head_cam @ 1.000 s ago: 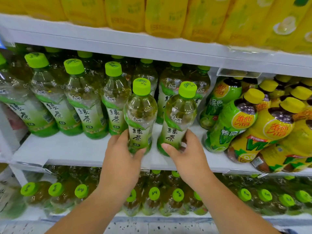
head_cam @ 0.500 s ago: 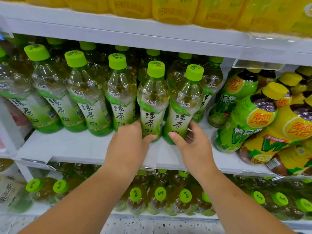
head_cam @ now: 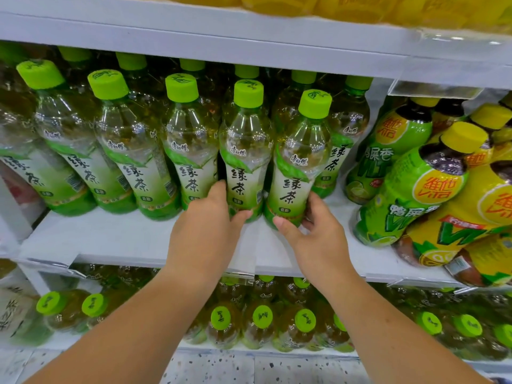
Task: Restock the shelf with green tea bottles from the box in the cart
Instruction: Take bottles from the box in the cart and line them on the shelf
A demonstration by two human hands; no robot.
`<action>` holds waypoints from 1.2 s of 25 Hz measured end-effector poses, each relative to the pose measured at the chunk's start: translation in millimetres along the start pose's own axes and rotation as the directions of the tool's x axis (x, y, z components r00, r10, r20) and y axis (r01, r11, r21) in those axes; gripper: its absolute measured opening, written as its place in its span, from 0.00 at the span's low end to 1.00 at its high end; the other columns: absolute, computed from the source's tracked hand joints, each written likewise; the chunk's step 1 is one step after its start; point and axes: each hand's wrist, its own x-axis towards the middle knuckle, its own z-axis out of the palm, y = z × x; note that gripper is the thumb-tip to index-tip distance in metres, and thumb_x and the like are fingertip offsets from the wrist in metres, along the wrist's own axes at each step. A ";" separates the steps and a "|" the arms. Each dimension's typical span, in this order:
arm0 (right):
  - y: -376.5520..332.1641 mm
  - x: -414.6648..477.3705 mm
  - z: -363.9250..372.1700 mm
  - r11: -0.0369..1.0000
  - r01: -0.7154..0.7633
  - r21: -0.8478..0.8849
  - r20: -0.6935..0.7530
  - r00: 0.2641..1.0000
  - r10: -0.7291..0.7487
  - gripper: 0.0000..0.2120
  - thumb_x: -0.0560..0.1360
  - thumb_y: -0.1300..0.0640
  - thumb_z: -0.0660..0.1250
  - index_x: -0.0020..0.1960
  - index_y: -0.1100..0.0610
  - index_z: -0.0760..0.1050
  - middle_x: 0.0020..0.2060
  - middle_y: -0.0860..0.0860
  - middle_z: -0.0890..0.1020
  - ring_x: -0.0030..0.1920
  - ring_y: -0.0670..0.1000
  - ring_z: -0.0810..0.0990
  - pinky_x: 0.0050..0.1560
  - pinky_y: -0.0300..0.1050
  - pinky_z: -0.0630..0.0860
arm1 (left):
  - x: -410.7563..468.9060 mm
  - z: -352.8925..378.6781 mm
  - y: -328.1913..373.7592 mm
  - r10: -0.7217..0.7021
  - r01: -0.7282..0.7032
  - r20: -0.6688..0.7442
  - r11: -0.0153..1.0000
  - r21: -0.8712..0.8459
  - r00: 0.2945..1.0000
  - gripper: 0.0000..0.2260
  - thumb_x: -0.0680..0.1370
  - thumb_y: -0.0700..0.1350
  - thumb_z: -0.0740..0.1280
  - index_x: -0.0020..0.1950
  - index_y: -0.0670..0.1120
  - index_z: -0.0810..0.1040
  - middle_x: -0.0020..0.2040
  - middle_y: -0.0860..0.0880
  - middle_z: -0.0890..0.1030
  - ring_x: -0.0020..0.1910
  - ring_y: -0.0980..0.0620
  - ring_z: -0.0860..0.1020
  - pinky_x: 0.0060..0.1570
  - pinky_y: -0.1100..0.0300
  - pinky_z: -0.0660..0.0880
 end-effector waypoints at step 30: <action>-2.0 2.7 1.3 0.991 -0.047 -0.129 -0.011 0.999 0.046 0.33 0.70 0.38 0.72 0.73 0.39 0.67 0.58 0.32 0.80 0.57 0.31 0.75 0.54 0.24 0.69 | -8.6 1.1 -0.1 -0.035 0.030 -0.097 0.999 -0.044 0.995 0.22 0.75 0.55 0.73 0.65 0.46 0.77 0.39 0.56 0.82 0.41 0.48 0.81 0.35 0.57 0.72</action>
